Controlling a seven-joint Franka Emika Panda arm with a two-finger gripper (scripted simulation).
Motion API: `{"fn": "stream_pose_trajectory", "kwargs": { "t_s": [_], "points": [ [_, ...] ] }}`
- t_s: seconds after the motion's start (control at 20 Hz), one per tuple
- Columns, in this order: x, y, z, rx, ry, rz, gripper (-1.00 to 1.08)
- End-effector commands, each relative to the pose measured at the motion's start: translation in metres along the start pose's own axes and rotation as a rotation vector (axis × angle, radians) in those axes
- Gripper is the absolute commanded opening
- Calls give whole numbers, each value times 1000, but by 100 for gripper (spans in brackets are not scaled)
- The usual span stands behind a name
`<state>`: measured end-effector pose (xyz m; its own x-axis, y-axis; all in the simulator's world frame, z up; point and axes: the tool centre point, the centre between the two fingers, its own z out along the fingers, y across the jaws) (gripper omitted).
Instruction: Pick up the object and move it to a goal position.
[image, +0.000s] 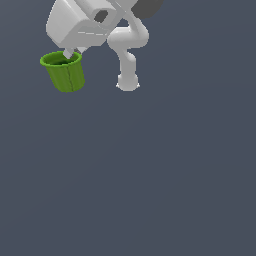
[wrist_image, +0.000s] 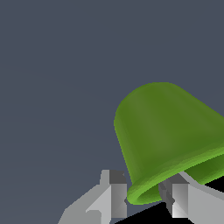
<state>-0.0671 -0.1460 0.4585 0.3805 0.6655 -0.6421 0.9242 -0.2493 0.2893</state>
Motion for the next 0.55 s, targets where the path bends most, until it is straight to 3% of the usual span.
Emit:
{"fn": "stream_pose_trajectory", "kwargs": {
  "t_s": [0.0, 0.25, 0.5],
  "points": [
    [-21, 4, -8, -2, 0, 0, -100],
    [-46, 9, -16, -3, -1, 0, -100],
    [-55, 11, -19, -3, -2, 0, -100]
  ]
}}
